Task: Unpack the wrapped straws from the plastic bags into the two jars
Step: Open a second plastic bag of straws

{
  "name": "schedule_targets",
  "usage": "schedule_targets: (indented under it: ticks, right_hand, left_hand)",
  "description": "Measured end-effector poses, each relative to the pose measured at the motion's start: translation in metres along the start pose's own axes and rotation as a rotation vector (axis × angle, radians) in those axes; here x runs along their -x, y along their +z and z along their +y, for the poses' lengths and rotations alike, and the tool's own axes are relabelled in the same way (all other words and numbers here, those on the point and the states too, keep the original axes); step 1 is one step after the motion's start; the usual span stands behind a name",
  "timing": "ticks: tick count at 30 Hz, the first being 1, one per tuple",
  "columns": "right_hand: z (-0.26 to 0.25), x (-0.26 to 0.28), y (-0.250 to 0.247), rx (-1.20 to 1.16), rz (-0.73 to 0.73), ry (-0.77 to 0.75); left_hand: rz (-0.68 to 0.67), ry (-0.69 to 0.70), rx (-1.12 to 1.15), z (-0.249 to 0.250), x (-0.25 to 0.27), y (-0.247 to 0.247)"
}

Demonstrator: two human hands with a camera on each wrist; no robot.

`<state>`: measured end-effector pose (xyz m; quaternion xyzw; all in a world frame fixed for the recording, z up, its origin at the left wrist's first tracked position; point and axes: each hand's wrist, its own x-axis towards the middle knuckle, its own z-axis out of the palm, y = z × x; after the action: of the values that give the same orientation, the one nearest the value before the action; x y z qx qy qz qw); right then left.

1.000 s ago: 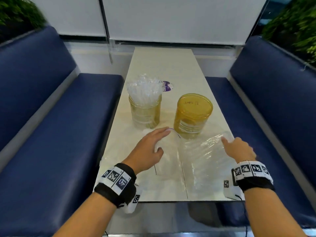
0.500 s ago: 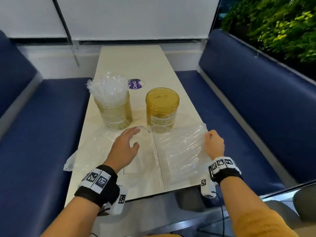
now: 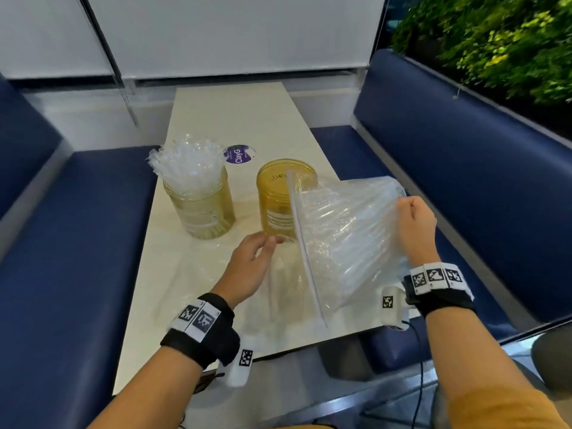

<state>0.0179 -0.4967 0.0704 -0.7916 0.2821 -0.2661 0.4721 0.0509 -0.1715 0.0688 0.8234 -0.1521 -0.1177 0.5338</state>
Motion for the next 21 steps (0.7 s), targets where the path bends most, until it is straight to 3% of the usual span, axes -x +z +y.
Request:
schedule_targets:
  ticks: [4,12,16,19,21]
  right_hand:
    - [-0.029,-0.001,0.019,-0.068,0.031,-0.029]
    - [-0.051,0.026,0.055,-0.18,0.064,0.023]
    - [-0.059,0.042,0.058,-0.025,0.064,0.029]
    - [-0.076,0.042,0.048,0.151,0.172,-0.151]
    - [-0.106,0.038,0.04,0.042,0.254,-0.376]
  left_hand:
    - [0.143,0.183,0.054,0.042,0.001,-0.009]
    - [0.136,0.153,0.072,0.101,0.008,-0.038]
    - [0.152,0.185,0.018,0.116,0.009,-0.055]
    - [0.154,0.213,-0.106,0.13,0.012,-0.077]
    - [0.153,0.215,-0.192,0.139,0.016,-0.09]
